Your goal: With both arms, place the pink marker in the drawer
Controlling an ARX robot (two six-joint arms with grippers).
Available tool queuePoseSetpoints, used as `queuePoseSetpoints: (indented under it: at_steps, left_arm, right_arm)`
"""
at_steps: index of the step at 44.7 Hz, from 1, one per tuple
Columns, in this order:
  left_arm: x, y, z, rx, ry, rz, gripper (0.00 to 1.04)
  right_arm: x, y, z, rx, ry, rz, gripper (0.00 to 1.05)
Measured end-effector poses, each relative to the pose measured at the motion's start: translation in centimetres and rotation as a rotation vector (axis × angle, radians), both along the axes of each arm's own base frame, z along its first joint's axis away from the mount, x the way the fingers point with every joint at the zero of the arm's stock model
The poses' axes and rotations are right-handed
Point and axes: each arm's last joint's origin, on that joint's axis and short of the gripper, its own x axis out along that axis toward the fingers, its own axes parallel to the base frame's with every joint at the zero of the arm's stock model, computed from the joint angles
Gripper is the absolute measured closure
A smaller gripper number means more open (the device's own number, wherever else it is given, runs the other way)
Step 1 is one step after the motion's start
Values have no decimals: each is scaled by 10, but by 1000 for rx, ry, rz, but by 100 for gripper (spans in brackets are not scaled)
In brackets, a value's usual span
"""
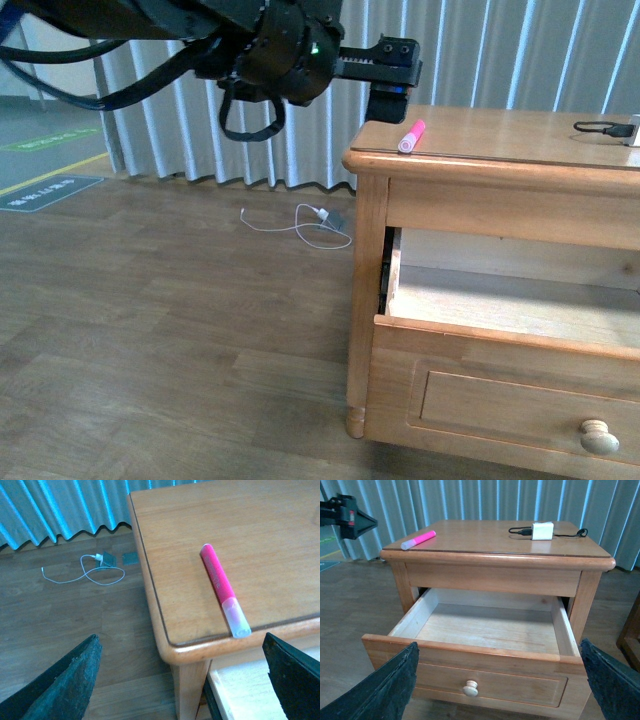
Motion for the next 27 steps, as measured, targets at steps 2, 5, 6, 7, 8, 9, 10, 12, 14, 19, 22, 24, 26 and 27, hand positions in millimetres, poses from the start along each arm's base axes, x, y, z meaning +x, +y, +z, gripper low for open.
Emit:
queuePoseSetpoints:
  at_steps: [2,5,6,7,8,9,10,12,14,19,22,24,26,27]
  left_arm:
    - [10,-10,0,2,3,-3,6]
    - [20,-20,-1,3,3,-8,6]
    - [21,-21,-1,3,2,-10,6]
    - [24,-24,-2,4,3,-12,6]
    - [26,-26,-3,4,5,-14,6]
    - [28,-29,-3,5,5,-13,6]
    - [31,-31,-4,6,7,-12,6]
    - [35,-36,-5,8,11,-15,6]
    - [40,-40,-7,7,19,-15,6]
    - [56,-54,-15,17,42,-6,6]
    - [64,-62,-22,23,53,-14,6]
    - [68,-66,-25,27,61,-20,6]
    - [70,-70,-29,30,67,-24,6]
    - [71,-72,-31,32,69,-27,6]
  right_arm:
    - [0,0,0,0,0,0,9]
    - [0,0,0,0,0,0,9]
    - [0,0,0,0,0,0,9]
    - [0,0,0,0,0,0,9]
    - [0,0,0,0,0,0,9]
    - [0,0,0,0,0,0,9]
    - [0,0,0,0,0,0,9]
    - [0,0,0,0,0,0,9]
    - [0,0,0,0,0,0,9]
    - [0,0,0,0,0,0,9]
    - [0,0,0,0,0,0,9]
    - [0,0,0,0,0,0,9]
    - [0,0,0,0,0,0,9]
    - [0,0,0,0,0,0,9]
